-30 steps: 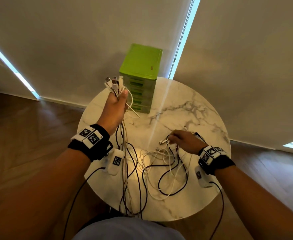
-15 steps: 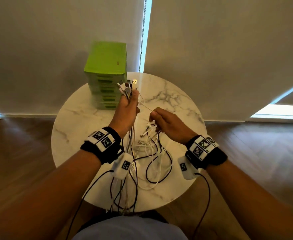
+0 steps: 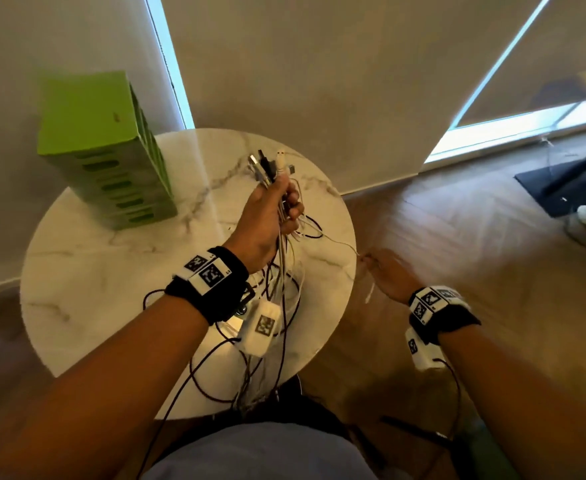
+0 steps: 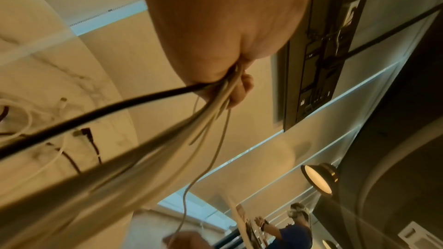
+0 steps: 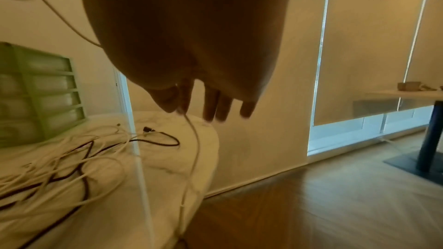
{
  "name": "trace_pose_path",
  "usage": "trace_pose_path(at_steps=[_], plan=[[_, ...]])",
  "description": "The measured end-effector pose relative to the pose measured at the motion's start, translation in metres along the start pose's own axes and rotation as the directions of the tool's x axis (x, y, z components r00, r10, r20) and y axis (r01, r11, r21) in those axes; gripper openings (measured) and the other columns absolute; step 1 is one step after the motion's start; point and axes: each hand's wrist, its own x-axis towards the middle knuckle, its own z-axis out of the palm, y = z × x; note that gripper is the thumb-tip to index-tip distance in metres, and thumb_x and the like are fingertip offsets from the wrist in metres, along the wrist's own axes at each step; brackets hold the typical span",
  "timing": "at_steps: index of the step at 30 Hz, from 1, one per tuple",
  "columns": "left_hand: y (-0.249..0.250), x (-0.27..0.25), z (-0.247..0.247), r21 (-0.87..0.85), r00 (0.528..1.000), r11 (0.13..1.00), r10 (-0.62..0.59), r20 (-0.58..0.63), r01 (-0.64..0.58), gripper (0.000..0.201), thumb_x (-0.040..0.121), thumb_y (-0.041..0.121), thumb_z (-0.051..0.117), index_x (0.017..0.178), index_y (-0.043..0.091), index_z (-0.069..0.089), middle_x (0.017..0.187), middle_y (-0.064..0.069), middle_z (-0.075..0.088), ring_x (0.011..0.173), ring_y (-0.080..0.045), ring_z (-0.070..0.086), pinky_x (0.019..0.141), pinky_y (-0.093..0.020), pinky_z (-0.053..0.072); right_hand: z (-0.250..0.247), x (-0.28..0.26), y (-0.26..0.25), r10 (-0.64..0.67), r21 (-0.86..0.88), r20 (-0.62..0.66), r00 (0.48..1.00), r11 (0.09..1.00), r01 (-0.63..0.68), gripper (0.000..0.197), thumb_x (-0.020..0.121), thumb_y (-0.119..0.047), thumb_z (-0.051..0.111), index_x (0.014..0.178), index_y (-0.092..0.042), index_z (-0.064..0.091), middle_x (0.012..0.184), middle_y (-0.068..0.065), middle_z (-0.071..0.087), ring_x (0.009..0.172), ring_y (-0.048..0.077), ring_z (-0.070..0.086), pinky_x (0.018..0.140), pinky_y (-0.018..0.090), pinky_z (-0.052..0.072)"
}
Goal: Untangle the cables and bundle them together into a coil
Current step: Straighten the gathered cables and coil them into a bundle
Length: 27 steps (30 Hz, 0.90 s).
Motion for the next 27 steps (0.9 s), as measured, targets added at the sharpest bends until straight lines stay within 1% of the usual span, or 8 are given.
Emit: trace_pose_path(at_steps=[4,7,10,13,16,22,25,27], plan=[[-0.034,0.000,0.012,0.068,0.998,0.996,-0.057,0.001,0.057,0.030,0.108,0.028,0.043,0.082,0.017,0.052,0.068,0.004,0.053,0.058,-0.007,0.048,0.046,-0.018,0.027,0.016,-0.019,-0.031,-0.153,0.073,-0.060,0.986,0.985,0.157,0.064,0.086,-0.031,0.058,0.148,-0.022,0.040,0.150,0.005,0.044,0.136,0.027,0.038,0.112,0.044,0.023],[-0.052,0.000,0.020,0.131,0.995,0.987,-0.094,0.028,0.090,0.028,0.108,0.028,0.043,0.086,0.016,0.053,0.071,0.003,0.055,0.060,-0.008,0.052,0.045,-0.017,0.032,0.024,-0.024,-0.068,-0.265,0.257,-0.054,0.963,0.928,0.270,0.068,0.089,-0.027,0.061,0.150,-0.017,0.032,0.143,0.003,0.051,0.127,0.009,0.042,0.114,0.042,0.023],[-0.056,0.002,0.021,0.238,0.996,0.969,-0.078,0.040,0.066,0.027,0.108,0.030,0.041,0.089,0.016,0.054,0.075,0.000,0.057,0.066,-0.010,0.056,0.048,-0.017,0.037,0.026,-0.026,-0.079,-0.225,0.397,-0.117,0.967,0.882,0.254,0.048,0.101,-0.026,0.057,0.143,-0.015,0.035,0.098,-0.004,0.061,0.086,-0.001,0.057,0.084,0.032,0.049],[-0.054,0.005,0.014,0.346,0.998,0.937,-0.055,0.011,0.048,0.027,0.108,0.036,0.039,0.092,0.020,0.053,0.076,0.006,0.064,0.076,-0.008,0.064,0.060,-0.023,0.040,0.013,-0.025,-0.068,-0.183,0.318,-0.163,0.970,0.920,0.227,0.032,0.106,-0.039,0.044,0.133,-0.022,0.043,0.079,-0.009,0.056,0.068,0.001,0.055,0.067,0.029,0.044],[-0.056,0.010,0.004,0.415,0.998,0.908,-0.042,-0.051,0.060,0.027,0.108,0.038,0.039,0.091,0.023,0.054,0.076,0.010,0.071,0.085,-0.009,0.067,0.070,-0.032,0.045,-0.002,-0.022,-0.054,-0.243,0.178,-0.190,0.951,0.944,0.276,0.027,0.106,-0.046,0.034,0.118,-0.027,0.050,0.095,-0.004,0.064,0.080,0.014,0.060,0.074,0.037,0.050],[-0.051,0.015,-0.014,0.256,0.997,0.964,-0.064,-0.035,0.071,0.030,0.109,0.034,0.041,0.086,0.018,0.050,0.072,0.004,0.055,0.064,-0.011,0.053,0.052,-0.022,0.033,-0.011,-0.011,-0.013,-0.132,-0.049,-0.108,0.985,0.991,0.127,0.024,0.107,-0.019,0.042,0.105,-0.003,0.060,0.101,0.012,0.061,0.094,0.029,0.058,0.072,0.026,0.030],[-0.045,0.015,-0.018,0.153,0.995,0.984,-0.098,0.000,0.097,0.030,0.107,0.033,0.045,0.084,0.015,0.051,0.068,0.003,0.050,0.056,-0.010,0.045,0.047,-0.020,0.030,0.004,-0.006,0.000,-0.029,-0.119,0.100,0.995,0.992,0.040,0.032,0.100,-0.016,0.052,0.131,-0.006,0.056,0.133,0.013,0.057,0.128,0.032,0.049,0.103,0.037,0.039],[-0.044,0.015,-0.019,0.129,0.994,0.986,-0.108,0.029,0.103,0.032,0.107,0.034,0.045,0.082,0.015,0.051,0.064,0.004,0.046,0.052,-0.009,0.041,0.047,-0.020,0.029,0.013,-0.002,-0.019,-0.080,0.010,0.140,0.987,0.997,0.079,0.052,0.097,-0.022,0.059,0.146,-0.013,0.044,0.150,0.009,0.046,0.141,0.029,0.039,0.116,0.043,0.031]])
